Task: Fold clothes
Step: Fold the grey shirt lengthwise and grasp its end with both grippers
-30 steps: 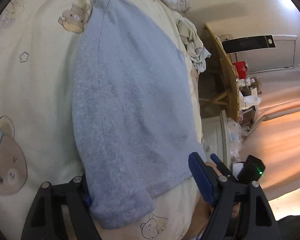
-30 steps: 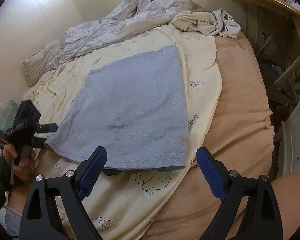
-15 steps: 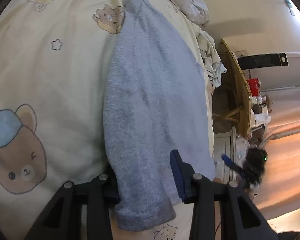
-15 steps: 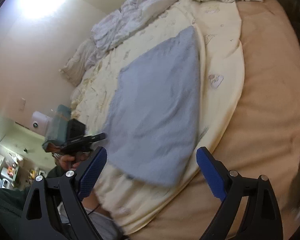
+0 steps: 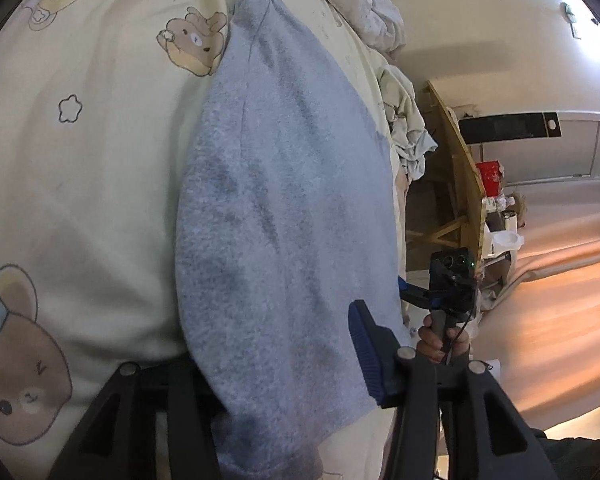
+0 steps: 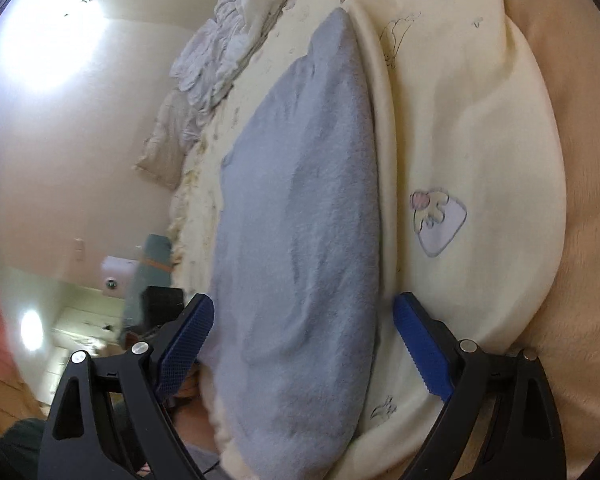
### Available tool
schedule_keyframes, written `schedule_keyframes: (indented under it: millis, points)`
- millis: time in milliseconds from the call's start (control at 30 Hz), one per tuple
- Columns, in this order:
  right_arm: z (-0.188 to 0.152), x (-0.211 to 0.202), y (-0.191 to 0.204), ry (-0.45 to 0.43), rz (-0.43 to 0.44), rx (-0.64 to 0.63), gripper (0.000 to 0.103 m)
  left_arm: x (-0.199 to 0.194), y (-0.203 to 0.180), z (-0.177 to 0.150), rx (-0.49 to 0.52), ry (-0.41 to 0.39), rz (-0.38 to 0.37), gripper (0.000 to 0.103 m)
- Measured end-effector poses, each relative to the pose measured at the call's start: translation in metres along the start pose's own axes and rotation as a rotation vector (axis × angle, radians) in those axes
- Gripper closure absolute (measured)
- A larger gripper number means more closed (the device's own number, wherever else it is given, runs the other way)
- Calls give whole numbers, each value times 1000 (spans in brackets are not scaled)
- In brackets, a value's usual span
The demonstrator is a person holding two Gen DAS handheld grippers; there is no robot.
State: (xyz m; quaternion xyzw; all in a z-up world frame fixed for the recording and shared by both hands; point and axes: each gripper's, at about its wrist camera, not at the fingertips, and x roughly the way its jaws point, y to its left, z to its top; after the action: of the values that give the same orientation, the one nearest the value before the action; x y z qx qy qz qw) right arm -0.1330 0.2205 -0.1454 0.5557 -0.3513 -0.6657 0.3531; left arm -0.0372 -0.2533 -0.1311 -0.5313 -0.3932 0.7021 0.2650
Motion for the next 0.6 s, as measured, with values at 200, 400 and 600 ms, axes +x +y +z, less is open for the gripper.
schedule_keyframes:
  millis: [200,400,600]
  points:
    - [-49,25,26,198,29,-17,9,3,-13,-14,43,52,15,60]
    - [-82,27,32,53,-62,63,45,6,-10,-18,19,46,84,91]
    - [-97,28,23,-12,-74,148,74,12,-17,-20,41,50,94,92]
